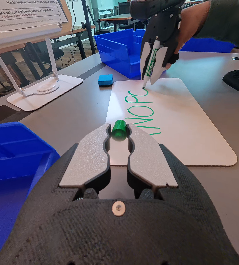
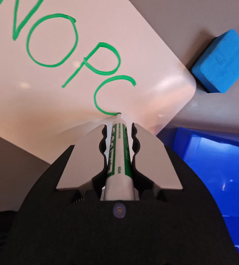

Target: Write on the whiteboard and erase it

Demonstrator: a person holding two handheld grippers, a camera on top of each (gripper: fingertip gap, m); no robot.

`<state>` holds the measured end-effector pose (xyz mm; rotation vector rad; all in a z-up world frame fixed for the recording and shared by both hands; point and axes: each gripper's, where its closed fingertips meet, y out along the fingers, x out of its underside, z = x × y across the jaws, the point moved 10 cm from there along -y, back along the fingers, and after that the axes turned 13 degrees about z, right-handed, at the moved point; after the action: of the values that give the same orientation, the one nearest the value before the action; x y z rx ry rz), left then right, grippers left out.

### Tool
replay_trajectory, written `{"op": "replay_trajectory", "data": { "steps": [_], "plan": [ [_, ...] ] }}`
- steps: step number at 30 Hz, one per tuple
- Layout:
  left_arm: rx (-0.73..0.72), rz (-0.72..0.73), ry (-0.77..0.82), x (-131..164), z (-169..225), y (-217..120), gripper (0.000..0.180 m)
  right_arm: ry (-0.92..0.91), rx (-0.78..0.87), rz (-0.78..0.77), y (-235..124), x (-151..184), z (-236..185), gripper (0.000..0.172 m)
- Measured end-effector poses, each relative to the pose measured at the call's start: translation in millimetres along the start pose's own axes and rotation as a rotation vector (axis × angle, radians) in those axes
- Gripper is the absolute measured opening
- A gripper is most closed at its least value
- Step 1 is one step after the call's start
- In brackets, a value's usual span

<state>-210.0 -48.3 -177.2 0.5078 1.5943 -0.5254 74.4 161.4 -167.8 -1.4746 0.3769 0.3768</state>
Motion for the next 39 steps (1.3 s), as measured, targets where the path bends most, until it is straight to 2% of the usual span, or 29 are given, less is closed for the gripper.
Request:
{"op": "replay_trajectory", "data": {
  "steps": [5, 9, 17, 25, 34, 39],
  "plan": [
    [0.0, 0.001, -0.006, 0.3, -1.1, -0.5, 0.021, 0.022, 0.029, 0.032, 11.4, -15.3, 21.7, 0.035],
    [0.003, 0.002, -0.008, 0.2, -1.2, -0.9, 0.021, 0.015, -0.01, 0.066, 19.3, -29.3, 19.2, 0.035],
    [0.007, -0.001, -0.013, 0.9, -1.5, -0.4, 0.021, 0.037, -0.041, 0.095, 2.3, -8.1, 7.8, 0.035],
    [0.005, -0.01, -0.011, 1.9, -1.9, 0.4, 0.021, 0.033, -0.057, 0.027, -6.6, 15.0, -4.8, 0.035],
    [0.01, -0.019, -0.003, 2.6, -0.3, 0.9, 0.021, 0.043, 0.08, 0.12, 0.9, -5.4, 27.0, 0.034],
    [0.017, -0.028, -0.014, 4.4, -1.5, 1.1, 0.021, 0.037, 0.076, 0.075, 9.3, -4.3, 28.1, 0.035]
  ]
}}
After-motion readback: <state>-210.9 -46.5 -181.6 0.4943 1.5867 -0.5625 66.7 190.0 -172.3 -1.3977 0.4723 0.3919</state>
